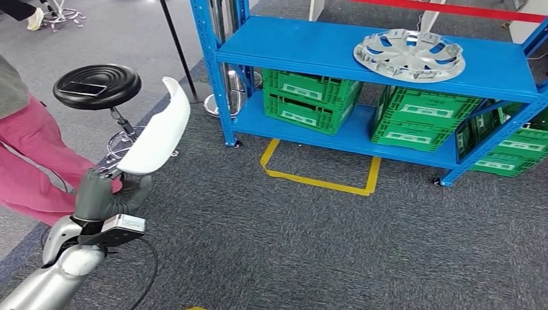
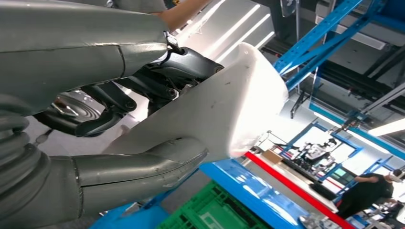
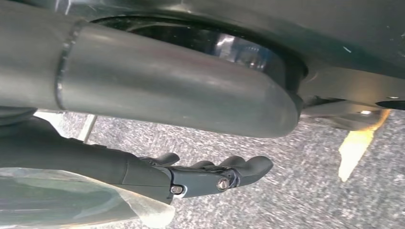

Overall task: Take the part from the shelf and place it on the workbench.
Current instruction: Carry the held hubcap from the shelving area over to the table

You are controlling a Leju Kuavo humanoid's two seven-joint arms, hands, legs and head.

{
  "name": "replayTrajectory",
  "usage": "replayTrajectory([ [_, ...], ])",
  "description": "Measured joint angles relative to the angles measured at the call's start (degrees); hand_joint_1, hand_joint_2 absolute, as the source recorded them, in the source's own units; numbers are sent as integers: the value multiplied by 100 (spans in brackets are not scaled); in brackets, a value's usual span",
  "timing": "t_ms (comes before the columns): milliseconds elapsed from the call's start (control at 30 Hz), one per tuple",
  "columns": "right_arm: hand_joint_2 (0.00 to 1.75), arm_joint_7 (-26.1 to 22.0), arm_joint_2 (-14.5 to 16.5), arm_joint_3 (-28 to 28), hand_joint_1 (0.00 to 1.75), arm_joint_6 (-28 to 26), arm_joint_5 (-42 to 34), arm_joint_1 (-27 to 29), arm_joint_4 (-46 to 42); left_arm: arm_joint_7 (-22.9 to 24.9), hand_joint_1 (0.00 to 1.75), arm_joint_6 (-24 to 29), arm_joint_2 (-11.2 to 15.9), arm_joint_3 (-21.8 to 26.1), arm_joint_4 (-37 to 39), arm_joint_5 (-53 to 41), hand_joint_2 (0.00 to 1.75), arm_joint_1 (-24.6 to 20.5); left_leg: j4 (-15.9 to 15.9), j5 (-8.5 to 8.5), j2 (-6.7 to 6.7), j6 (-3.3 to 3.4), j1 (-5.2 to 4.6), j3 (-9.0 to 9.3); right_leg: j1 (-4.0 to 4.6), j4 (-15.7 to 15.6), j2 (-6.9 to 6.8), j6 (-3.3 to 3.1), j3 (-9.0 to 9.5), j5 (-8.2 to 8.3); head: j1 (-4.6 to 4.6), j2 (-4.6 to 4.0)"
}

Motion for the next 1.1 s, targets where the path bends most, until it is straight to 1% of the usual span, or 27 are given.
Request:
replayTrajectory([
  [33,0,-2,0,-2,0,0,-3,1,0,-2,175,-2,0,-2,-7,5,175,0,6,63,0,-9,-3,-78,0,35,0,-5,79,218,0,0],
  [67,0,-4,-1,-4,0,0,-7,1,0,-2,175,-4,1,-3,-13,8,175,-1,14,121,-1,-21,-5,-151,0,-122,2,-19,247,449,0,0],
  [100,0,-4,-1,-7,0,0,-10,1,0,-2,175,-5,2,-4,-23,10,175,-2,30,173,-4,-37,-8,-212,2,-470,11,-44,513,578,-1,1],
  [133,0,0,-2,-8,0,1,-15,0,0,-2,175,-5,6,-4,-39,14,175,-5,54,216,-11,-57,-15,-261,8,-947,19,-70,851,570,-1,1],
  [167,0,11,-3,-10,0,8,-19,-4,0,-2,175,-5,10,-4,-55,16,175,-12,77,258,-17,-81,-22,-296,13,-1407,27,-90,1137,458,-2,1],
  [200,0,33,-3,-11,0,17,-25,-9,0,-2,175,-5,15,-3,-68,18,175,-24,93,304,-21,-108,-25,-323,23,-1746,34,-111,1333,329,-3,2],
  [233,0,65,-3,-11,0,32,-33,-12,0,-2,175,-5,19,-4,-76,20,175,-39,100,347,-24,-138,-27,-344,33,-1932,33,-132,1419,252,-3,1],
  [300,0,138,-1,-13,0,63,-48,-6,1,-2,175,-7,27,-5,-79,21,175,-60,128,354,-31,-201,-14,-389,19,-1980,18,-219,1363,284,-3,1],
  [333,0,165,0,-13,0,73,-54,1,1,-1,175,-8,32,-7,-80,22,175,-64,225,230,-35,-236,-6,-427,8,-1987,5,-272,1328,330,-10,1],
  [367,0,183,1,-14,0,78,-56,6,2,-1,175,-9,37,-7,-80,22,175,-67,435,15,-38,-271,6,-493,-3,-1991,-8,-314,1294,380,-19,1],
  [433,0,210,0,-14,0,79,-60,9,2,0,175,-9,41,-10,-81,25,175,-71,1148,-510,-38,-336,34,-683,4,-1977,-22,-347,1224,468,-36,0],
  [467,0,225,0,-14,0,79,-64,10,2,1,175,-8,41,-14,-80,25,175,-70,1497,-661,-38,-359,45,-755,8,-1960,-27,-347,1181,507,-36,0],
  [500,0,239,0,-14,0,79,-68,11,2,2,175,-8,41,-17,-80,26,175,-70,1691,-695,-38,-370,53,-759,11,-1936,-31,-345,1129,537,-36,0],
  [533,0,250,0,-14,0,79,-72,12,2,4,175,-7,42,-21,-81,26,175,-70,1662,-619,-38,-372,57,-666,12,-1906,-33,-341,1074,558,-37,0],
  [567,0,259,0,-14,0,79,-74,13,2,5,175,-7,43,-22,-81,26,175,-70,1404,-467,-38,-362,58,-471,12,-1870,-34,-336,1029,568,-38,0],
  [633,0,267,1,-14,0,80,-78,8,2,7,175,-7,48,-22,-90,26,175,-76,618,-240,-37,-309,49,8,21,-1802,-35,-319,959,576,-37,0],
  [667,0,283,1,-14,0,88,-82,4,2,7,175,-7,53,-23,-98,26,175,-82,330,-194,-36,-278,37,165,28,-1779,-34,-298,928,587,-38,1],
  [700,0,321,1,-14,0,107,-93,2,2,7,175,-7,57,-23,-105,26,175,-91,180,-202,-36,-254,25,234,34,-1765,-34,-270,899,603,-35,1],
  [767,0,515,-1,-16,0,191,-135,0,5,7,175,-14,63,-27,-112,29,175,-123,120,-188,-37,-205,16,213,41,-1761,-38,-198,858,646,-36,2],
  [833,0,833,-8,-20,0,315,-193,-22,15,7,175,-33,58,-51,-106,34,175,-201,58,-121,-26,-125,44,181,45,-1657,-26,-135,769,553,-22,2],
  [867,0,993,-14,-22,0,372,-219,-49,21,7,175,-46,52,-71,-97,37,175,-256,28,-80,-20,-82,61,158,45,-1458,-16,-106,672,413,-12,1],
  [933,0,1219,-28,-31,0,445,-259,-104,31,7,175,-78,33,-111,-71,38,175,-358,17,-17,-12,-40,70,86,32,-740,0,-59,366,10,5,0],
  [967,0,1293,-35,-39,0,468,-280,-125,34,7,175,-94,23,-129,-55,39,175,-388,22,9,-11,-38,70,46,28,-381,3,-40,229,-140,6,0],
  [1000,0,1374,-40,-51,0,495,-310,-143,37,7,175,-108,15,-149,-37,43,175,-408,30,33,-9,-42,69,11,27,-173,3,-28,170,-197,4,0],
  [1033,0,1482,-45,-66,0,531,-351,-160,40,7,175,-116,9,-174,-16,49,175,-427,44,52,-9,-50,69,-20,24,-193,3,-21,222,-141,5,0],
  [1067,0,1622,-51,-85,0,579,-399,-176,44,6,175,-121,2,-206,4,57,175,-452,62,66,-11,-60,71,-45,18,-444,3,-19,388,13,5,0],
  [1100,0,1780,-57,-105,0,632,-450,-185,50,5,175,-126,-4,-241,25,67,175,-487,85,75,-14,-72,72,-67,7,-855,4,-21,624,201,5,0],
])
